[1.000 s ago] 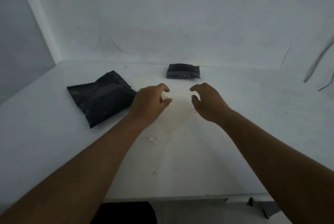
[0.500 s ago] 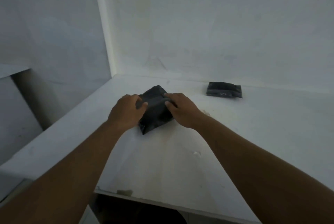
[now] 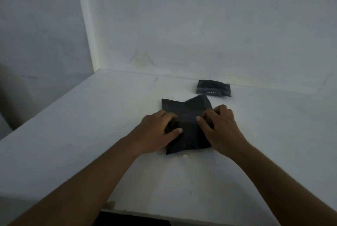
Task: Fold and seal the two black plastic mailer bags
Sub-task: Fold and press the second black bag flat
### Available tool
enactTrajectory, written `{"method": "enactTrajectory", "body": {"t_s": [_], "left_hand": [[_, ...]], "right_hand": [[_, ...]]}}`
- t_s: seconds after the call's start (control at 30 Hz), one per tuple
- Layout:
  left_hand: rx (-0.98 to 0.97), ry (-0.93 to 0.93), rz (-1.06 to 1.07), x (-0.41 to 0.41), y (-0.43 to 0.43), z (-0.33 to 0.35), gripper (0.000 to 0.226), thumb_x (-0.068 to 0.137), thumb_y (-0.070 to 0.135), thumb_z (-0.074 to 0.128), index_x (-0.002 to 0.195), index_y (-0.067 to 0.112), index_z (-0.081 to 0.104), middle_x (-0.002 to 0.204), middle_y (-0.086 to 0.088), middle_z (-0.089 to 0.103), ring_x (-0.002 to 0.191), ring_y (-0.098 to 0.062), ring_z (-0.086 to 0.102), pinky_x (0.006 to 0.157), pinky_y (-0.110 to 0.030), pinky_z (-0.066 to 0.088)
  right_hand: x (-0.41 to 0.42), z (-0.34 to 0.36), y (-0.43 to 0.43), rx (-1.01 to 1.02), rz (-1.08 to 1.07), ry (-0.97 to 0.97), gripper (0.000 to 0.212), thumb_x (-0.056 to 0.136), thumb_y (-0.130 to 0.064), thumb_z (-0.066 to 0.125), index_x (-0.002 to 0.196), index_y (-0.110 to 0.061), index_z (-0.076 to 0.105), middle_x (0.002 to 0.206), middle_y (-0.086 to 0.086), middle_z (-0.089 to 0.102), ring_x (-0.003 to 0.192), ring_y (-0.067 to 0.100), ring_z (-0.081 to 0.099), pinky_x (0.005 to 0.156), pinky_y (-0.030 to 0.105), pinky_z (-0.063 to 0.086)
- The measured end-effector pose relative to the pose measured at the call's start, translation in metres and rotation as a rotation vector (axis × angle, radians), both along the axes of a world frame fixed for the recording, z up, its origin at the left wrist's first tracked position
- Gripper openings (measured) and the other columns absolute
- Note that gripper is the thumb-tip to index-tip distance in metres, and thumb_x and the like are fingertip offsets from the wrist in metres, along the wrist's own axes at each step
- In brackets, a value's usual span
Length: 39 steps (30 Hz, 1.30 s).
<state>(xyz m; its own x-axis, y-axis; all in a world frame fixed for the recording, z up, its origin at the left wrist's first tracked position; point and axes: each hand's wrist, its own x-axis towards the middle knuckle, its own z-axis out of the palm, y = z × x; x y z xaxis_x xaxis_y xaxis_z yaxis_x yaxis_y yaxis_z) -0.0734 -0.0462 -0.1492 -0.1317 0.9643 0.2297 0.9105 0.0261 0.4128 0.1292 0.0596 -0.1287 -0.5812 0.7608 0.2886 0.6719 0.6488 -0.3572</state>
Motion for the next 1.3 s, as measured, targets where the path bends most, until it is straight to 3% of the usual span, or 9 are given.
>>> {"method": "enactTrajectory", "body": {"t_s": [0.2, 0.3, 0.53, 0.73, 0.83, 0.9, 1.07, 1.17, 1.3], "left_hand": [[0.157, 0.02, -0.154, 0.061, 0.03, 0.015, 0.054, 0.1, 0.055, 0.036, 0.144, 0.025, 0.044, 0.137, 0.006, 0.053, 0.123, -0.012, 0.051, 0.104, -0.034, 0.042], [-0.008, -0.129, -0.256, 0.082, 0.045, 0.018, 0.052, 0.102, 0.054, 0.031, 0.145, 0.027, 0.043, 0.141, 0.009, 0.05, 0.128, -0.006, 0.046, 0.108, -0.029, 0.039], [-0.285, -0.33, -0.197, 0.058, 0.039, 0.009, 0.057, 0.095, 0.069, 0.024, 0.139, 0.045, 0.05, 0.143, 0.024, 0.049, 0.129, 0.001, 0.046, 0.111, -0.023, 0.032], [-0.134, -0.395, -0.223, 0.056, 0.05, 0.028, 0.092, 0.08, 0.088, 0.021, 0.111, 0.015, 0.066, 0.11, -0.006, 0.069, 0.104, -0.02, 0.064, 0.098, -0.046, 0.049], [-0.249, -0.481, -0.204, 0.052, 0.054, 0.024, 0.078, 0.084, 0.085, 0.019, 0.107, 0.033, 0.072, 0.11, 0.011, 0.071, 0.105, -0.005, 0.064, 0.099, -0.034, 0.048], [-0.294, -0.508, -0.199, 0.042, 0.049, 0.017, 0.068, 0.087, 0.079, 0.02, 0.113, 0.042, 0.07, 0.118, 0.021, 0.067, 0.109, 0.006, 0.06, 0.097, -0.024, 0.044], [-0.3, -0.314, -0.333, 0.035, 0.033, 0.017, 0.061, 0.089, 0.077, 0.033, 0.133, 0.041, 0.054, 0.127, 0.025, 0.059, 0.116, 0.007, 0.054, 0.1, -0.029, 0.046], [-0.3, 0.011, -0.371, 0.054, 0.031, 0.031, 0.088, 0.075, 0.087, 0.045, 0.149, 0.043, 0.03, 0.149, 0.023, 0.037, 0.132, 0.002, 0.041, 0.108, -0.031, 0.042], [-0.258, 0.177, -0.439, 0.075, 0.031, 0.026, 0.103, 0.072, 0.081, 0.059, 0.155, 0.036, 0.016, 0.153, 0.021, 0.029, 0.132, -0.001, 0.04, 0.109, -0.027, 0.04]], "right_hand": [[0.049, 0.005, 0.014, 0.096, -0.029, 0.021, 0.014, 0.099, -0.031, 0.049, 0.097, -0.021, 0.058, 0.095, -0.006, 0.051, 0.09, 0.013, 0.05, 0.076, 0.026, 0.039], [0.051, 0.01, 0.026, -0.068, 0.09, 0.015, 0.02, 0.102, -0.027, 0.046, 0.111, -0.022, 0.063, 0.101, -0.008, 0.061, 0.093, 0.01, 0.057, 0.078, 0.021, 0.042], [0.07, 0.009, 0.046, -0.395, 0.045, -0.038, 0.037, 0.101, -0.05, 0.042, 0.103, -0.026, 0.07, 0.101, -0.006, 0.068, 0.094, 0.009, 0.061, 0.091, 0.034, 0.049], [0.054, 0.025, 0.048, -0.303, 0.123, -0.028, 0.029, 0.103, -0.037, 0.045, 0.111, -0.024, 0.07, 0.106, -0.008, 0.068, 0.098, 0.011, 0.061, 0.087, 0.029, 0.048], [0.052, 0.017, 0.049, -0.434, 0.154, -0.018, 0.036, 0.102, -0.048, 0.042, 0.099, -0.025, 0.07, 0.094, -0.006, 0.07, 0.09, 0.012, 0.064, 0.089, 0.039, 0.053], [0.061, 0.005, 0.047, -0.411, 0.172, -0.036, 0.032, 0.1, -0.052, 0.043, 0.104, -0.033, 0.068, 0.098, -0.015, 0.069, 0.093, 0.002, 0.062, 0.089, 0.031, 0.051], [0.078, -0.013, 0.031, -0.346, 0.221, 0.055, 0.04, 0.103, -0.049, 0.034, 0.129, -0.035, 0.061, 0.121, -0.02, 0.063, 0.108, -0.003, 0.056, 0.093, 0.015, 0.044], [0.077, -0.017, 0.029, -0.341, 0.222, 0.099, 0.039, 0.105, -0.046, 0.031, 0.127, -0.033, 0.06, 0.118, -0.016, 0.065, 0.106, -0.002, 0.058, 0.092, 0.02, 0.046], [0.079, -0.018, 0.027, -0.393, 0.201, 0.105, 0.04, 0.104, -0.048, 0.027, 0.131, -0.039, 0.056, 0.128, -0.02, 0.059, 0.115, -0.01, 0.051, 0.102, 0.019, 0.04]]}}
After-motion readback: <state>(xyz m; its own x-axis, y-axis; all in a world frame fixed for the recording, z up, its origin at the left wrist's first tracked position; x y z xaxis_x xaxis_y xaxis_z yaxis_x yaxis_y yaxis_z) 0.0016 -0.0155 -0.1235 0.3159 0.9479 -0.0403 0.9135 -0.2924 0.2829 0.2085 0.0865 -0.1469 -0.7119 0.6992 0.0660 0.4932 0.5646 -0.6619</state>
